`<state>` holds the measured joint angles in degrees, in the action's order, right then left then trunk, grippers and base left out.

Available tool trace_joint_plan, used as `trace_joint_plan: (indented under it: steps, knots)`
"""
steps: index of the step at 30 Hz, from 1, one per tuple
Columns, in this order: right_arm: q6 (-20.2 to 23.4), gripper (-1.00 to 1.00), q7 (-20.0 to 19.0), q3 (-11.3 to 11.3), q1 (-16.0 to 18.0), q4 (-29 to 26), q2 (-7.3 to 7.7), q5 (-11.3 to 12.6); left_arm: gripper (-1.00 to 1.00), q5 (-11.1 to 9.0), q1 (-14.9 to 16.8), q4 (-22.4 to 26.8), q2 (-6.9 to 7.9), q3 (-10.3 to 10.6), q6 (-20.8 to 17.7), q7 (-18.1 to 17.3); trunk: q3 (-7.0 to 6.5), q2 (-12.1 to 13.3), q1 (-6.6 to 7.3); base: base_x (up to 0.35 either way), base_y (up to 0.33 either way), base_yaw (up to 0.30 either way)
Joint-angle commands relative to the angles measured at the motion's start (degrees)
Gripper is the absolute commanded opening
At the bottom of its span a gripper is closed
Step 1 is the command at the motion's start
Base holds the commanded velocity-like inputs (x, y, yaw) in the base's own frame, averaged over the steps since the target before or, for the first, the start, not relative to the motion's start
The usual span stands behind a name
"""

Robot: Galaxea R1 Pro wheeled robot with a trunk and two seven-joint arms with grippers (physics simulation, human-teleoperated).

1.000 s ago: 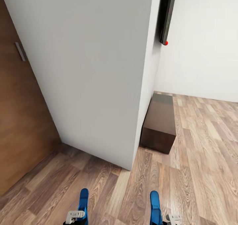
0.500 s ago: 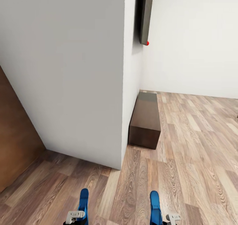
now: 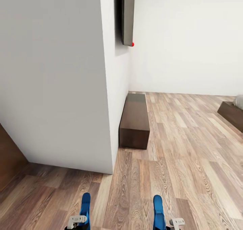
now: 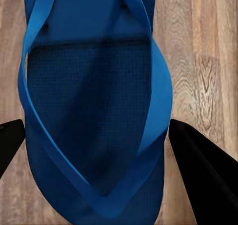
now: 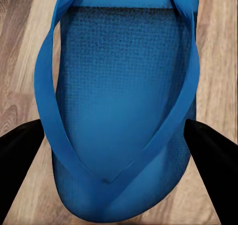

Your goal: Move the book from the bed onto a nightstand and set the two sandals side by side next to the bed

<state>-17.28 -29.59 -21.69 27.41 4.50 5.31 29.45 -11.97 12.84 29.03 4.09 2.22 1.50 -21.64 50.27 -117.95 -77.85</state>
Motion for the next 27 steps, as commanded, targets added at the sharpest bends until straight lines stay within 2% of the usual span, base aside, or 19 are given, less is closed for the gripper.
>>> trace_joint_plan:
  steps: [1, 27]
  knots:
    - [-0.3, -1.0, -0.4, -0.5, 0.1, 0.3, -0.04, 0.6, -1.0, -0.4, 0.0, 0.0, 0.05, 0.2, 0.2, -0.1, 0.05, 0.0, 0.01, 0.0, 0.0, -0.281]
    - [-0.3, -1.0, -0.4, -0.5, 0.1, 0.3, -0.04, 0.6, -1.0, -0.4, 0.0, 0.0, 0.04, 0.2, 0.2, -0.1, 0.05, 0.0, 0.01, 0.0, 0.0, -0.281]
